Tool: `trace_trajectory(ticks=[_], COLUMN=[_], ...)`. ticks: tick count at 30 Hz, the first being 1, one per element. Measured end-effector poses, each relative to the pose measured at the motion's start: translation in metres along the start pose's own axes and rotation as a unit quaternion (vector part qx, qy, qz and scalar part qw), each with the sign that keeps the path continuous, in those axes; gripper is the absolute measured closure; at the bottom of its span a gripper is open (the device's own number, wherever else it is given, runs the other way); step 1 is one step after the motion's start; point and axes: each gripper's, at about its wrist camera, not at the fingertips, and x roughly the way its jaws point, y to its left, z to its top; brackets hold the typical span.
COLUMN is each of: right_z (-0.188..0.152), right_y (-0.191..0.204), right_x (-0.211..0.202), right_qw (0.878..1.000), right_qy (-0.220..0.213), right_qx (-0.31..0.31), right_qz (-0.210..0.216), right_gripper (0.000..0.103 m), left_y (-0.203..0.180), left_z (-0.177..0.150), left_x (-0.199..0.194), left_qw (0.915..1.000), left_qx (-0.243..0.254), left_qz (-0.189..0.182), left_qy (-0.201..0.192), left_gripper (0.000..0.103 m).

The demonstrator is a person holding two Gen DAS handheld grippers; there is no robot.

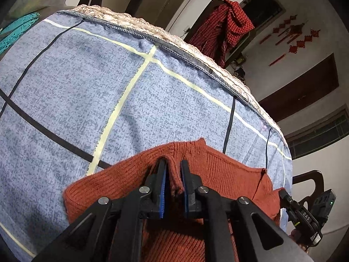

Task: Fold small clothes
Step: 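Lift the hem with both grippers and fold it over onto the collar, then open both grippers to release the hem on the folded sweater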

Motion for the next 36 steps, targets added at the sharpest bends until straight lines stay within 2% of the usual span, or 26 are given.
trace_trajectory(ticks=[3, 5, 10, 13, 16, 18, 20, 23, 25, 26, 27, 31, 33, 36], right_z=[0.001, 0.002, 0.005, 0.007, 0.008, 0.008, 0.009, 0.010, 0.009, 0.009, 0.008, 0.005, 0.003, -0.002], right_y=[-0.001, -0.002, -0.004, -0.003, 0.000, 0.003, 0.004, 0.005, 0.004, 0.004, 0.004, 0.007, 0.009, 0.018], right_x=[0.000, 0.000, -0.005, -0.006, -0.006, -0.005, -0.005, -0.006, -0.006, -0.006, -0.006, -0.010, -0.013, -0.019], right_qw=[1.000, 1.000, 0.999, 0.999, 0.999, 0.999, 0.998, 0.998, 0.997, 0.997, 0.997, 0.996, 0.995, 0.991], right_qy=[-0.001, -0.002, -0.031, -0.038, -0.044, -0.049, -0.055, -0.064, -0.067, -0.068, -0.068, -0.077, -0.085, -0.102], right_qx=[0.007, 0.011, 0.020, 0.018, 0.010, 0.004, 0.000, -0.004, -0.006, -0.007, -0.009, -0.021, -0.029, -0.059], right_qz=[0.006, 0.007, -0.002, -0.003, -0.008, -0.014, -0.017, -0.026, -0.028, -0.030, -0.032, -0.042, -0.051, -0.071], right_gripper=[0.096, 0.095, 0.087, 0.086, 0.086, 0.085, 0.084, 0.080, 0.079, 0.079, 0.079, 0.079, 0.079, 0.079], left_y=[0.002, 0.004, 0.006, 0.006, 0.006, 0.005, 0.005, 0.004, 0.004, 0.004, 0.005, 0.000, -0.002, -0.007], left_z=[0.002, 0.004, 0.006, 0.006, 0.007, 0.008, 0.009, 0.011, 0.011, 0.010, 0.009, 0.005, 0.002, -0.005], left_x=[0.000, -0.002, -0.001, 0.001, -0.004, -0.008, -0.010, -0.012, -0.015, -0.016, -0.019, -0.028, -0.031, -0.036], left_qw=[0.9999, 0.9998, 0.9998, 0.9998, 0.9993, 0.9988, 0.9986, 0.9985, 0.9983, 0.9981, 0.9978, 0.9953, 0.9927, 0.9887], left_qx=[-0.009, -0.016, -0.014, -0.018, -0.024, -0.021, -0.019, -0.017, -0.015, -0.015, -0.012, 0.014, 0.030, 0.053], left_qz=[-0.007, -0.003, -0.001, -0.001, -0.004, -0.003, -0.004, -0.009, -0.011, -0.009, -0.006, 0.028, 0.048, 0.073], left_qy=[-0.004, -0.012, -0.011, -0.012, -0.030, -0.045, -0.050, -0.051, -0.056, -0.059, -0.064, -0.091, -0.107, -0.119], left_gripper=[0.077, 0.074, 0.074, 0.074, 0.073, 0.060, 0.056, 0.056, 0.050, 0.044, 0.042, 0.041, 0.037, 0.037])
